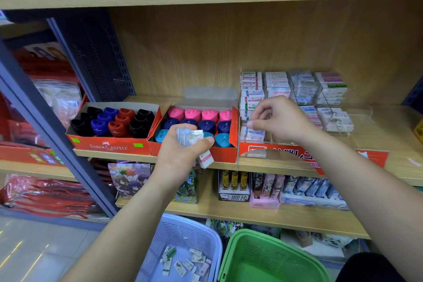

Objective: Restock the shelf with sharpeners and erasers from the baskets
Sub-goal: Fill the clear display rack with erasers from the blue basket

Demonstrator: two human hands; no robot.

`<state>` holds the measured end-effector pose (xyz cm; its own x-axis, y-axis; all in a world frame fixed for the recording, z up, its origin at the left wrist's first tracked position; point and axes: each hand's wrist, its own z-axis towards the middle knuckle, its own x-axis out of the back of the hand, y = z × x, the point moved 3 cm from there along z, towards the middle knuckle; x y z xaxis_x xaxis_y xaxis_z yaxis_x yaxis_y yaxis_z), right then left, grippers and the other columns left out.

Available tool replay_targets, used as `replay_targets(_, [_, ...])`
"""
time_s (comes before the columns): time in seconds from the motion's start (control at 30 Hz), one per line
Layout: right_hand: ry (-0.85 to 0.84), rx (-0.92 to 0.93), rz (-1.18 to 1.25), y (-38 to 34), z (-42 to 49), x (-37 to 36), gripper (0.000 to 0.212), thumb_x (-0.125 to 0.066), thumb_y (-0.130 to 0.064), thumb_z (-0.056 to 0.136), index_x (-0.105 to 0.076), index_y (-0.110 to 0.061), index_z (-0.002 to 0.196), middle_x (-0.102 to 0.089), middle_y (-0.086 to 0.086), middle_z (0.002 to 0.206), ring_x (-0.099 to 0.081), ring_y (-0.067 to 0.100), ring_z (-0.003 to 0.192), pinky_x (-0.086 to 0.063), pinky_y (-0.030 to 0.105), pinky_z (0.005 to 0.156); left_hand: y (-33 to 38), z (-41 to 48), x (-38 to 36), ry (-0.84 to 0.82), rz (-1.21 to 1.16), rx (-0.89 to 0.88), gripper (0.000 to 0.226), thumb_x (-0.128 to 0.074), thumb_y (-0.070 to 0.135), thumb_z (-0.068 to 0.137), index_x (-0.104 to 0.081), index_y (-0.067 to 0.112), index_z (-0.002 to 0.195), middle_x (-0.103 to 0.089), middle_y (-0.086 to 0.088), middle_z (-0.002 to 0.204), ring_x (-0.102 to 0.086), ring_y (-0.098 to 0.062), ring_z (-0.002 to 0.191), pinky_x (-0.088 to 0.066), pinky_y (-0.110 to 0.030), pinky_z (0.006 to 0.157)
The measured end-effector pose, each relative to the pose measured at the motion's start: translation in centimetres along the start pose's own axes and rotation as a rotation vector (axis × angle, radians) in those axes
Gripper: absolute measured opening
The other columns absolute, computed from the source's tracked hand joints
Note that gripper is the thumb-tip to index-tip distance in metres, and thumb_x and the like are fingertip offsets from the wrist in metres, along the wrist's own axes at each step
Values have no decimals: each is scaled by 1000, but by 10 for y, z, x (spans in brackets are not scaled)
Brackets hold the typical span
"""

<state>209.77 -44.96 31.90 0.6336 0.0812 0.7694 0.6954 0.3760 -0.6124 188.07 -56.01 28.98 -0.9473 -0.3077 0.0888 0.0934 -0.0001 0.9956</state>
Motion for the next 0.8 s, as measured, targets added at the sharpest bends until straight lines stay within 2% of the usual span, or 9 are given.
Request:
replay_targets(0.1, [-172,39,95,-6,-12,3,15,-67,-29,96,-74,-20,86,-76,-8,75,-63,5,58,-49,21,66,0,-1,0,-5,-11,1,39,-78,15,87,-56,12,120,-63,-3,89,-60,6,54,-45,-11,47])
replay_targets(0.2, [-190,70,19,-5,-19,1,23,-61,-29,100,-72,-27,80,-71,-14,68,-58,-10,54,-39,6,57,-1,-3,-1,-6,-4,-3,39,-77,15,88,-56,12,120,-63,-2,87,-58,7,54,-44,-10,47])
replay_targets(0.23, [-173,79,-3,-4,-20,1,21,-62,-31,99,-73,-29,81,-71,-16,70,-60,-11,61,-42,8,61,-1,-3,-1,-5,-2,-3,39,-77,15,88,-56,12,120,-63,-2,87,-58,7,54,-44,-10,48])
replay_targets(0.33, [-176,93,-132,1,-21,-1,16,-64,-44,93,-77,-34,93,-74,-20,89,-66,-7,84,-56,30,82,-1,-5,-1,-9,-4,-1,40,-78,16,87,-56,13,120,-64,-3,87,-59,5,55,-44,-10,49])
replay_targets(0.4, [-212,106,-243,3,-25,-4,23,-60,-57,90,-75,-40,95,-73,-24,92,-65,-7,84,-57,36,83,-1,-6,1,-9,-8,-2,39,-78,16,87,-56,13,120,-64,-3,88,-59,5,55,-44,-11,48])
replay_targets(0.5, [-159,152,-222,1,-31,-3,13,-67,-49,88,-71,-44,99,-72,-24,96,-62,-6,73,-55,32,80,1,-7,2,-9,-9,-10,40,-78,16,87,-57,13,120,-64,-2,87,-60,4,56,-45,-12,49])
replay_targets(0.63, [-154,148,-194,3,-35,-2,27,-77,-37,85,-71,-39,111,-71,-25,97,-55,-10,58,-36,15,59,4,-9,3,-9,-15,-12,39,-79,15,87,-57,14,119,-64,-2,87,-61,4,55,-46,-12,48])
replay_targets(0.73, [-163,160,-335,2,-33,-2,33,-71,-44,88,-70,-38,120,-72,-24,109,-54,-20,73,-46,18,69,4,-9,2,-11,-10,-21,40,-79,17,86,-57,14,120,-65,-3,88,-61,5,56,-45,-11,49])
replay_targets(0.8, [-215,117,-404,3,-32,-3,37,-65,-57,87,-70,-40,119,-71,-23,114,-59,-10,96,-54,30,87,5,-11,1,-12,-9,-24,40,-79,17,86,-57,14,120,-64,-2,88,-60,7,55,-44,-10,48])
